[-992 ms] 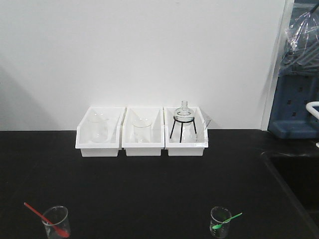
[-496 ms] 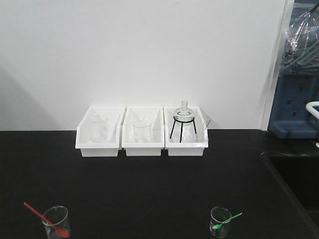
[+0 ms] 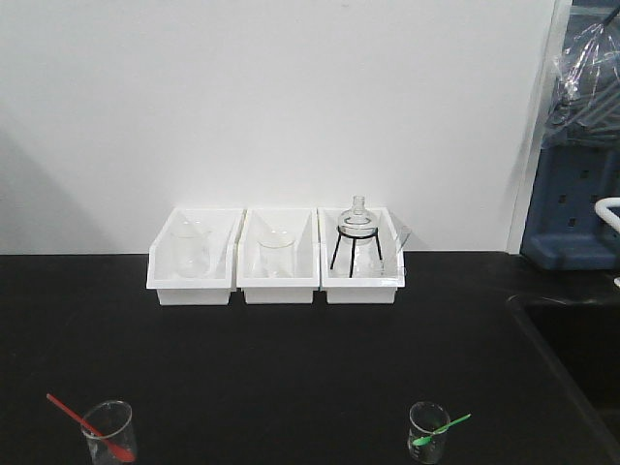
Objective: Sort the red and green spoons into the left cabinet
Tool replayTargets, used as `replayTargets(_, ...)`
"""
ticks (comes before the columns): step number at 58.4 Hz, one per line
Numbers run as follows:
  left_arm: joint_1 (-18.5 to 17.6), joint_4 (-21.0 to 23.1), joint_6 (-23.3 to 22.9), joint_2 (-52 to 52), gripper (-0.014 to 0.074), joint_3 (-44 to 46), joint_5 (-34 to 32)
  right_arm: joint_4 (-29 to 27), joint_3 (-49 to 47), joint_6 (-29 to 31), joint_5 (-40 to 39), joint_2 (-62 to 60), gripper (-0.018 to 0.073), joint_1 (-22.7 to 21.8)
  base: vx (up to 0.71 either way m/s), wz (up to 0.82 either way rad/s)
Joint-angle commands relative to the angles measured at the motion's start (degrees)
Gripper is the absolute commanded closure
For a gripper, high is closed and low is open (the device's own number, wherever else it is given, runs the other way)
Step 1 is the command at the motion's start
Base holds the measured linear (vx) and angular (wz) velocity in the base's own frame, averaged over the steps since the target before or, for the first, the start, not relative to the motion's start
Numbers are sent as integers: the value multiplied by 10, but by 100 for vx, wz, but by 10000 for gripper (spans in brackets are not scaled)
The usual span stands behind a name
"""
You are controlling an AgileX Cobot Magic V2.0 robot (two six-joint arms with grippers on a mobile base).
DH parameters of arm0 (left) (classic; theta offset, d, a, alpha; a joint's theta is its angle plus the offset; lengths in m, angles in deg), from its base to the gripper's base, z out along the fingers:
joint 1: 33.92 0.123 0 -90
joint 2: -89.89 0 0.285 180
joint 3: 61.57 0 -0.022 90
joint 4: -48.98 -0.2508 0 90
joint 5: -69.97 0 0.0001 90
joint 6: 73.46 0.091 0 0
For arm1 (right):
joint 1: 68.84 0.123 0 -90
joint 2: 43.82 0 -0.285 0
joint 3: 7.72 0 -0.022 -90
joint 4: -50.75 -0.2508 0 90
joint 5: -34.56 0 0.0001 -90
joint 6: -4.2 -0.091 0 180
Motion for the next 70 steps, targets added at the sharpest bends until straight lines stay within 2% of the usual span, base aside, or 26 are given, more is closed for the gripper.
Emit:
replayTargets(1,1,5,-5,-12,603,7,-80,6,6,4,-94,-7,565,0,0,0)
replayTargets(5,1,5,-6,-12,603,8,-114,6,6,4,-136,-7,565,0,0,0)
replayTargets(9,1,5,-28,-12,603,10,-140,6,5,4,-177,-7,565,0,0,0)
replayTargets(15,1,5,-78,-12,603,40,-120,-2,1,-3,-245,-7,565,0,0,0)
replayTargets(19,1,-1,-82,-12,603,74,-85,-18,-16,-21,-255,-7,565,0,0,0)
replayTargets(25,1,-27,-59,-11,603,137,-21,-36,-62,-25,-232,-5,565,0,0,0)
replayTargets(29,1,-70,-42,-6,603,183,34,-33,-105,-25,-195,6,565,0,0,0)
replayTargets(36,1,-129,-37,29,603,258,131,-18,-189,-19,-112,54,564,0,0,0)
replayTargets(40,1,-150,-37,57,603,288,162,-10,-233,-13,-82,87,562,0,0,0)
replayTargets(50,1,-150,-37,127,603,308,170,9,-296,-10,-51,175,558,0,0,0)
replayTargets(62,1,-150,-37,176,599,307,205,17,-302,-10,-51,251,540,0,0,0)
replayTargets(70,1,-150,-38,189,584,307,225,17,-302,-10,-51,280,493,0,0,0)
